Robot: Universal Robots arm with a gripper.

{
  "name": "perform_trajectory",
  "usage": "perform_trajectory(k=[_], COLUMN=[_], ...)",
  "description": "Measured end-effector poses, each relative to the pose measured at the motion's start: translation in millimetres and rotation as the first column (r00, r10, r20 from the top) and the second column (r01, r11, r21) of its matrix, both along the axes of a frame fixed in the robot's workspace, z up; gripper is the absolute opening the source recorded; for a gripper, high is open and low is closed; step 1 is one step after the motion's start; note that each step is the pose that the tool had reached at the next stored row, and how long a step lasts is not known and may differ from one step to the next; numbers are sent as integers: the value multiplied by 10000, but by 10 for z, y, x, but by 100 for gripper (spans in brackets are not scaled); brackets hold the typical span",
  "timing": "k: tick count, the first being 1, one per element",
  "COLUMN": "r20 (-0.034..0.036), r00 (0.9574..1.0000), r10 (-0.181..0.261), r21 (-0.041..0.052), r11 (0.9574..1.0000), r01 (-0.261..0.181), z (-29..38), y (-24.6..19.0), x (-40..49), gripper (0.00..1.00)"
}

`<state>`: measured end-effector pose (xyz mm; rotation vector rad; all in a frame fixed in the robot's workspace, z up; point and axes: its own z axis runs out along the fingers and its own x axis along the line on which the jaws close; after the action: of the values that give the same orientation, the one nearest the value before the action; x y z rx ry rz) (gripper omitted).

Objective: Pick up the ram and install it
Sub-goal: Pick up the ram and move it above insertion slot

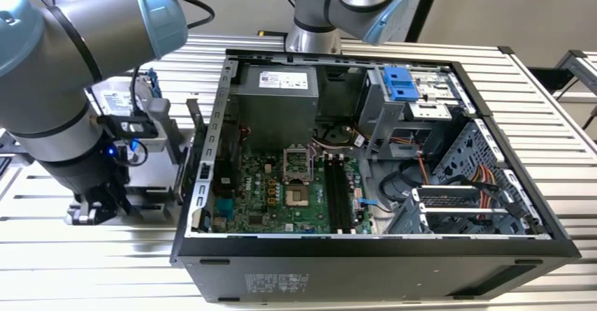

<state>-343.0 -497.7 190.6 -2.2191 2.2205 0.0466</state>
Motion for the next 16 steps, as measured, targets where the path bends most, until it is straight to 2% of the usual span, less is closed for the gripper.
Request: perform_trajectory(k=[16], r20=[-1], r00=[10000], r10=[-1], r21=[-40], r11=[10000], r01=[1], z=[89], y=[1], x=[-1], gripper=[0])
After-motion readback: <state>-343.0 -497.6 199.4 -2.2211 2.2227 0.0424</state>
